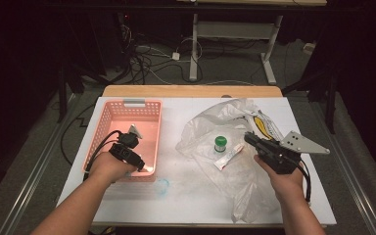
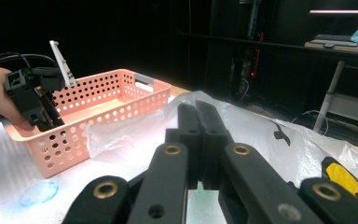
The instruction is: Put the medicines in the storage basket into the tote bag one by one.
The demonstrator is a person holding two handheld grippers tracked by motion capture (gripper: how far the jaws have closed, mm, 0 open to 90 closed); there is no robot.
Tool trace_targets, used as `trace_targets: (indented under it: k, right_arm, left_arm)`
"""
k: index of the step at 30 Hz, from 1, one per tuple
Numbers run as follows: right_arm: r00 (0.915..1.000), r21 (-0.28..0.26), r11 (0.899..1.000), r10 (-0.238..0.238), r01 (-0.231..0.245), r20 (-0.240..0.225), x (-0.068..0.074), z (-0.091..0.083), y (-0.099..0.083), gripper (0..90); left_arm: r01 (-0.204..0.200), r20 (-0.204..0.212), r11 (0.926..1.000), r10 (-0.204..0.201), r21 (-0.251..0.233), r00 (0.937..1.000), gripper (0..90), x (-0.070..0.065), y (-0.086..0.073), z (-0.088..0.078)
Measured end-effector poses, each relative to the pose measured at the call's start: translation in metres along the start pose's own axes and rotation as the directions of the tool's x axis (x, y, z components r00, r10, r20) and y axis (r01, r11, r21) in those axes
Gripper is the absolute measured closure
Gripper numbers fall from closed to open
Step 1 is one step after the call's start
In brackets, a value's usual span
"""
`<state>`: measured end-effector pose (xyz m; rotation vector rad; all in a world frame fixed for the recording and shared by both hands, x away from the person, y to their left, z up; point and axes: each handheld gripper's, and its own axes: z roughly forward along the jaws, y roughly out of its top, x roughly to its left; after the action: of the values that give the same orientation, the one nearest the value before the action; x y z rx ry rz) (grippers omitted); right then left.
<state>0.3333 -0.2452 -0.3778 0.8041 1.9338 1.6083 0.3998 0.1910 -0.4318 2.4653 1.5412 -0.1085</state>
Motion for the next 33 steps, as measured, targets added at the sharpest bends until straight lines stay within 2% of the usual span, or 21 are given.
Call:
trace_targets:
  k: [5, 8, 11, 16, 19, 22, 25, 26, 27, 31, 33]
  right_arm:
    - [1.0000, 0.001, 1.000, -0.002, 0.002, -0.001, 0.001, 0.000, 0.000, 90.0]
    - [1.0000, 0.001, 1.000, -0.003, 0.003, 0.000, 0.000, 0.000, 0.000, 90.0]
    - [1.0000, 0.001, 1.000, -0.002, 0.002, 0.000, 0.000, 0.000, 0.000, 90.0]
    - [1.0000, 0.002, 1.000, -0.003, 0.003, -0.001, 0.000, 0.001, -0.001, 90.0]
    - [1.0000, 0.006, 1.000, 0.001, -0.001, 0.000, 0.001, 0.001, -0.001, 90.0]
    - [1.0000, 0.008, 1.000, 0.000, 0.000, -0.001, 0.001, 0.001, -0.002, 90.0]
    - [1.0000, 0.006, 1.000, -0.008, 0.008, -0.004, 0.000, 0.002, -0.002, 90.0]
    - [1.0000, 0.006, 1.000, -0.008, 0.008, -0.004, 0.000, 0.002, -0.002, 90.0]
    - [1.0000, 0.007, 1.000, -0.005, 0.005, -0.004, 0.000, 0.002, -0.002, 90.0]
    - [1.0000, 0.009, 1.000, -0.003, 0.004, -0.002, 0.001, 0.002, -0.003, 90.0]
    - [1.0000, 0.013, 1.000, -0.004, 0.004, -0.003, 0.001, 0.002, -0.003, 90.0]
  left_arm:
    - [-0.028, -0.019, 0.9953, 0.027, -0.093, 0.9995, 57.8, -0.004, -0.008, -0.005]
    - [-0.045, -0.032, 0.9857, 0.041, -0.162, 0.9986, 57.9, -0.005, -0.013, -0.009]
    - [-0.073, -0.054, 0.9721, 0.063, -0.223, 0.9966, 58.2, -0.008, -0.019, -0.012]
    - [-0.110, -0.067, 0.9395, 0.094, -0.324, 0.9934, 58.3, -0.011, -0.028, -0.016]
    - [-0.131, -0.081, 0.9230, 0.109, -0.362, 0.9908, 58.4, -0.014, -0.034, -0.017]
    - [-0.141, -0.097, 0.8962, 0.110, -0.421, 0.9893, 58.4, -0.016, -0.040, -0.017]
    - [-0.152, -0.098, 0.8612, 0.119, -0.485, 0.9881, 58.4, -0.017, -0.046, -0.020]
    - [-0.152, -0.094, 0.8519, 0.121, -0.501, 0.9882, 58.5, -0.017, -0.048, -0.021]
    - [-0.157, -0.098, 0.8359, 0.124, -0.526, 0.9874, 58.4, -0.018, -0.049, -0.024]
    - [-0.175, -0.113, 0.8008, 0.134, -0.573, 0.9845, 58.4, -0.021, -0.053, -0.030]
    - [-0.170, -0.105, 0.7810, 0.134, -0.601, 0.9854, 58.5, -0.023, -0.054, -0.033]
